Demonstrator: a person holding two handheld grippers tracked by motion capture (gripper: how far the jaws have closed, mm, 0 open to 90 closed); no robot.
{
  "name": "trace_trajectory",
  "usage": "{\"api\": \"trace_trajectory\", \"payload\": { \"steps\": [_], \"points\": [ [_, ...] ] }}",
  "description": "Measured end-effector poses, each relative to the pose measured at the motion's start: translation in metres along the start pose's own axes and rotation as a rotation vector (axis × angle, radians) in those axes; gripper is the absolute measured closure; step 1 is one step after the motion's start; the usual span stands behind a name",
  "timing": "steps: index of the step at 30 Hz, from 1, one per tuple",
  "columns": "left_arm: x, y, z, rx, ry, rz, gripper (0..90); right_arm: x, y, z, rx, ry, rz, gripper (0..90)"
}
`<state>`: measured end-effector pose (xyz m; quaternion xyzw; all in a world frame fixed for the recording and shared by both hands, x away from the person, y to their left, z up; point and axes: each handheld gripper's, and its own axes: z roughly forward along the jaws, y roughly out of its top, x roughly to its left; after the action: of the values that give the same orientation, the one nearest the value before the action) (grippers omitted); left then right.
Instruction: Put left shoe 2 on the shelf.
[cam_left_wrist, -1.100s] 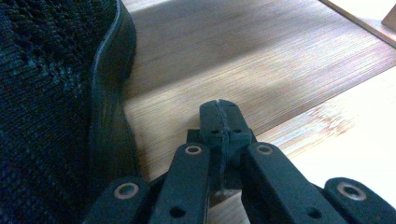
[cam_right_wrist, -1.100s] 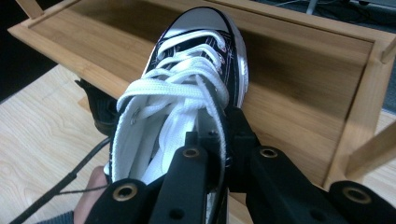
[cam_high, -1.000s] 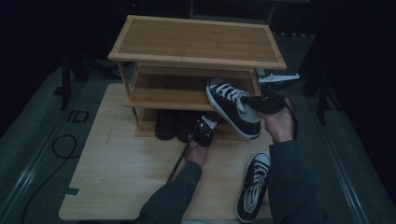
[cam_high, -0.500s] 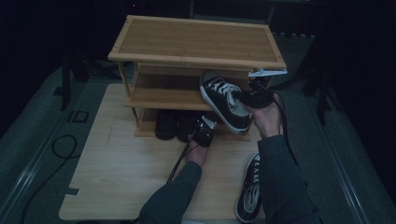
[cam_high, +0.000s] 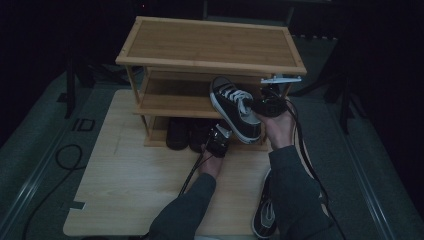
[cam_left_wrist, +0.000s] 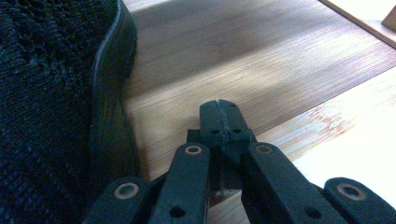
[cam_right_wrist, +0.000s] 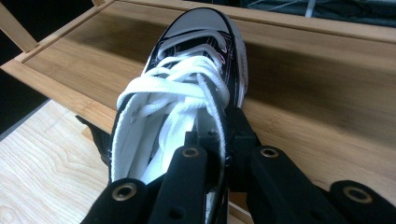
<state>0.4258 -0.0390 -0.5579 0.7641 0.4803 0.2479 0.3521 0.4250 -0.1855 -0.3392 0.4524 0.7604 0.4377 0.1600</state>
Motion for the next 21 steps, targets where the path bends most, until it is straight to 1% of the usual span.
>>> {"api": "trace_trajectory", "payload": {
  "steps": [3, 6, 11, 13, 17, 21],
  "points": [
    [0.000, 0.000, 0.000, -0.001, -0.001, -0.001, 90.0, -0.002, 0.000, 0.001, 0.007, 0.005, 0.013, 85.2],
    [0.000, 0.000, 0.000, 0.000, -0.002, -0.001, 90.0, -0.006, -0.001, 0.000, -0.002, 0.038, 0.047, 81.6],
    [0.000, 0.000, 0.000, 0.000, -0.003, -0.002, 90.0, -0.007, -0.004, -0.004, -0.032, 0.062, 0.052, 77.7],
    [0.000, 0.000, 0.000, 0.000, -0.003, -0.002, 90.0, -0.008, -0.004, -0.008, -0.044, 0.069, 0.059, 77.0],
    [0.000, 0.000, 0.000, 0.000, -0.003, -0.002, 90.0, -0.009, -0.004, -0.017, -0.071, 0.074, 0.054, 75.2],
    [0.000, 0.000, 0.000, 0.000, -0.003, -0.002, 90.0, -0.010, -0.005, -0.027, -0.099, 0.081, 0.050, 75.5]
  ]
}}
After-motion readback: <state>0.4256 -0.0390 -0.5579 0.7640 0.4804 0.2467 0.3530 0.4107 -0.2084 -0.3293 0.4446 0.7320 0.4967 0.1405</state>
